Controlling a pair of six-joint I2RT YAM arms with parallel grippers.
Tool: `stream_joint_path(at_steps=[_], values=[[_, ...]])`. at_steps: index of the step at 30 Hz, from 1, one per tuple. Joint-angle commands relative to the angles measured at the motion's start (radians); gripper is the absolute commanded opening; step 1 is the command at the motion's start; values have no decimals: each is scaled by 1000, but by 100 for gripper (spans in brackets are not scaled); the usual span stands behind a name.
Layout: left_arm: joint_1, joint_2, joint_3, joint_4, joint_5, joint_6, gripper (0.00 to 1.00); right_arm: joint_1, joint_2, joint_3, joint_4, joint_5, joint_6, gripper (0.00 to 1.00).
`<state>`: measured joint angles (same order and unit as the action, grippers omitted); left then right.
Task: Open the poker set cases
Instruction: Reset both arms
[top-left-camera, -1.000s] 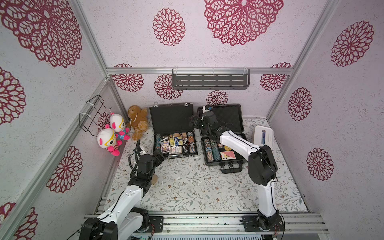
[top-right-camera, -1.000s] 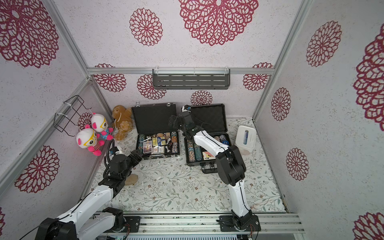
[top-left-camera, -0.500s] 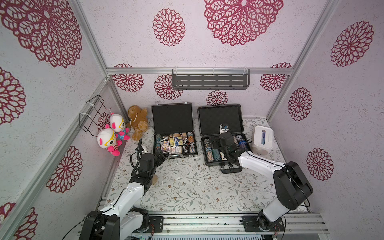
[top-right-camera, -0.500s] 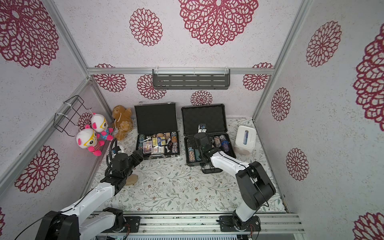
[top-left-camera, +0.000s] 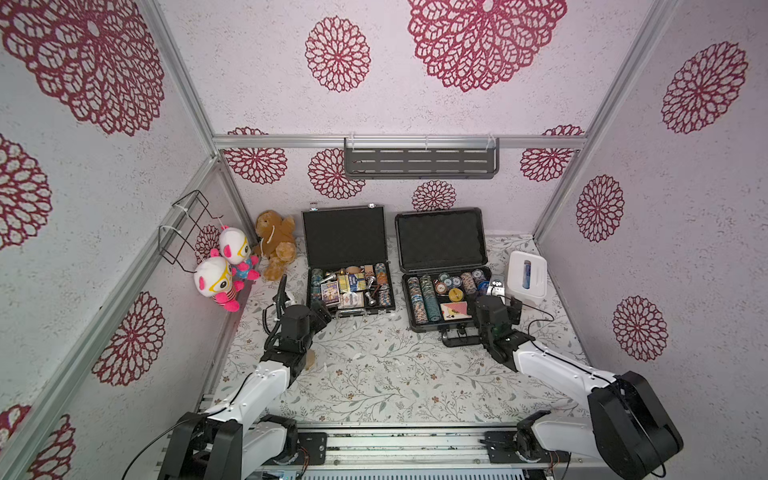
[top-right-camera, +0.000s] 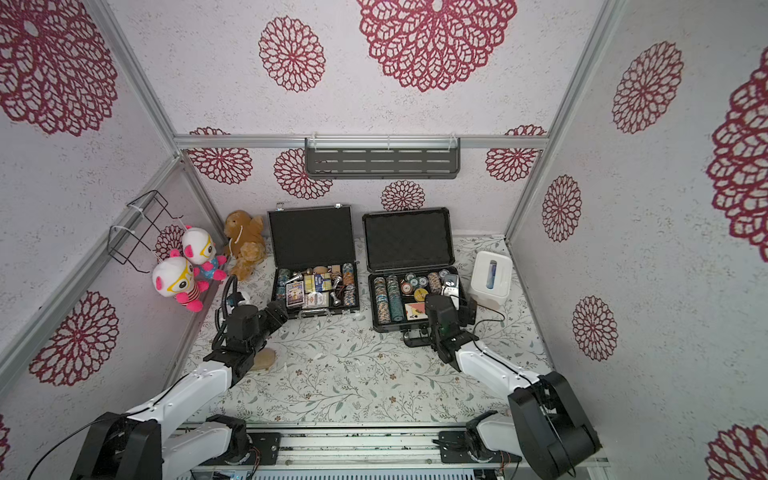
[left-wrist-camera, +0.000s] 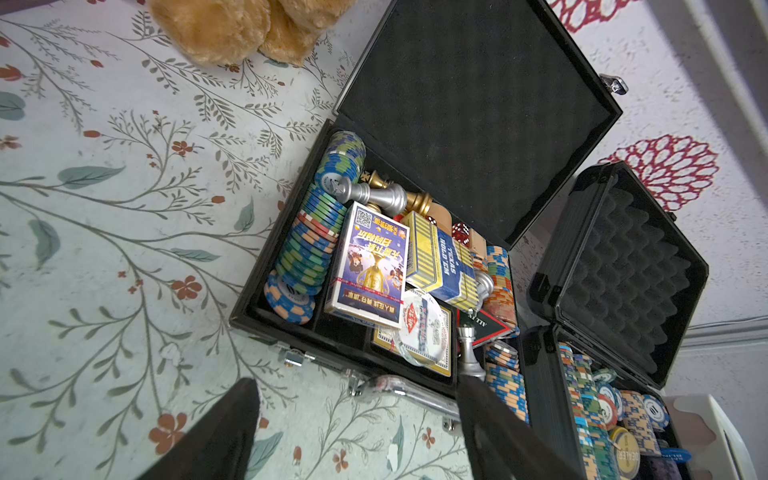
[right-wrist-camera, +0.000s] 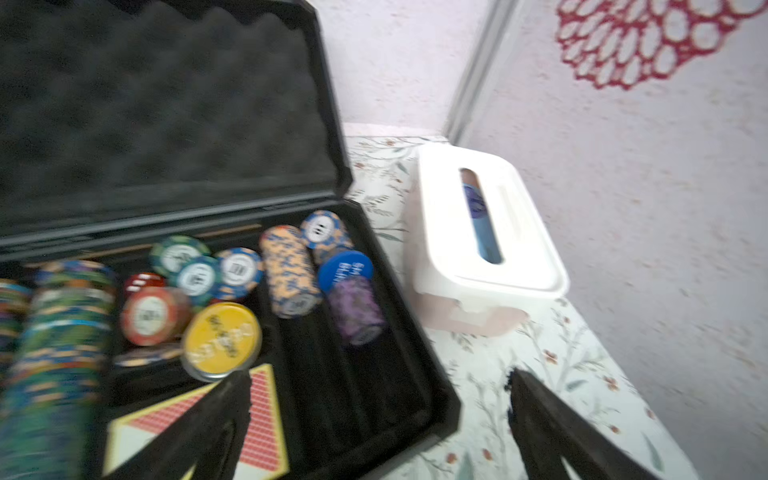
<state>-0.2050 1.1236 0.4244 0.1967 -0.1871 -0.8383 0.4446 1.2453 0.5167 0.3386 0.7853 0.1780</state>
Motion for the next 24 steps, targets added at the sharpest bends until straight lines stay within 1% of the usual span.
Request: stream_joint_path(at_steps=[1,2,5,7,9,10,12,14,17,20,21,23,24], values=[[-4,6,33,12,6,1,79,-69,-86,-74,161,104,-67,99],[-5,7,35,11,7,1,79,-92,-103,-111,200,84,-89,98],[-5,15,37,10,8,1,79,-144,-113,-239,396,47,-143,98],[-4,23,39,10,7,-1,79,-178,-91,-315,517,46,-139,98],[-5,30,42,9,9,0,79,-211,-63,-355,593,53,-119,98],[-5,31,43,9,11,1,79,-221,-61,-348,577,57,-109,98],[-4,32,43,10,12,-1,79,-251,-55,-336,560,-12,-98,98],[-4,36,45,11,13,-2,79,-281,-24,-332,604,-90,-88,98],[-4,43,48,12,13,-2,79,-311,42,-325,704,-164,-66,98],[-4,50,51,10,16,-2,79,-318,109,-276,714,-201,-107,99],[-3,50,51,9,16,-2,79,-318,140,-275,751,-215,-126,99],[-4,47,53,9,20,-2,79,-327,262,-322,988,-295,-180,99],[-4,45,53,9,23,-2,79,-329,260,-324,955,-382,-191,99]])
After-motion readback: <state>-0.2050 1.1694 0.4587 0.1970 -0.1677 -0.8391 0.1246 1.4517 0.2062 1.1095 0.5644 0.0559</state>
